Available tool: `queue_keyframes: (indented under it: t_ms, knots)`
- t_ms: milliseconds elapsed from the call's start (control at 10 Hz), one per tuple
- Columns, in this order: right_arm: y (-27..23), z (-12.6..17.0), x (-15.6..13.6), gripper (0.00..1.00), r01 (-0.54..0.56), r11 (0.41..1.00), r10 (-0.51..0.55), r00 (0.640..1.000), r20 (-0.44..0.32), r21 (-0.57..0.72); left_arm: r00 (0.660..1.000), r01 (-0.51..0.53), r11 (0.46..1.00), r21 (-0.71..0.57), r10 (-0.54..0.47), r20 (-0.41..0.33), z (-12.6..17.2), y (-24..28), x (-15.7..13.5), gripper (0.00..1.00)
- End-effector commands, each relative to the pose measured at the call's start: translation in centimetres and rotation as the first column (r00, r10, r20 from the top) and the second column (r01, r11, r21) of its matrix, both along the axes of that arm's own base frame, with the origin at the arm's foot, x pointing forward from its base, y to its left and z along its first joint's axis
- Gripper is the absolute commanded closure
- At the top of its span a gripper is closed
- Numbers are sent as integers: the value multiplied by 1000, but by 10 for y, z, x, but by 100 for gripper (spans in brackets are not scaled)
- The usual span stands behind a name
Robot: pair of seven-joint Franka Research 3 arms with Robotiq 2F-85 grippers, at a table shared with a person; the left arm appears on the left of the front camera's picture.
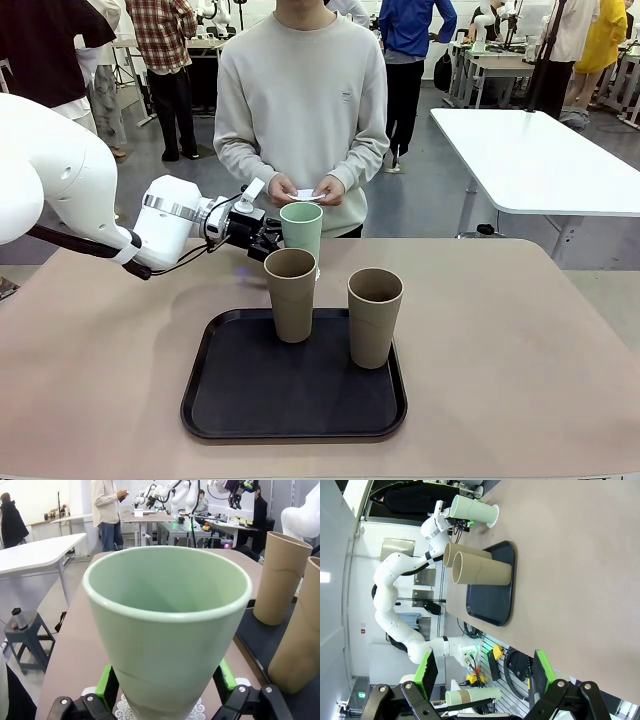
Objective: Place coasters on the table and set cups on them.
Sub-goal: Pick up one Reusable plastic cup and place it on a coaster set by the human.
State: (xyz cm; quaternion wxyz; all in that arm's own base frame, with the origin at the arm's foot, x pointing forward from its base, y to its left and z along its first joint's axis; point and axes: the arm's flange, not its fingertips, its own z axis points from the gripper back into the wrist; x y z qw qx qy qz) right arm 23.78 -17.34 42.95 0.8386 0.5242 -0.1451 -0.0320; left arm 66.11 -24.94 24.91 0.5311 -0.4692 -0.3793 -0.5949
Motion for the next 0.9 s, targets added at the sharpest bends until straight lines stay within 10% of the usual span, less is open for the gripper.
queue_keyframes:
  t_ms: [0, 800]
  knots:
    - [-1, -1, 2, 0, 10, 1000, -10, 1000, 10, 7, 1000, 10, 1000, 9, -10, -10, 3, 3, 9, 0]
    - [-1, -1, 2, 0, 10, 1000, -10, 1000, 10, 7, 1000, -4, 1000, 1, 4, 0, 11, 33, 14, 0]
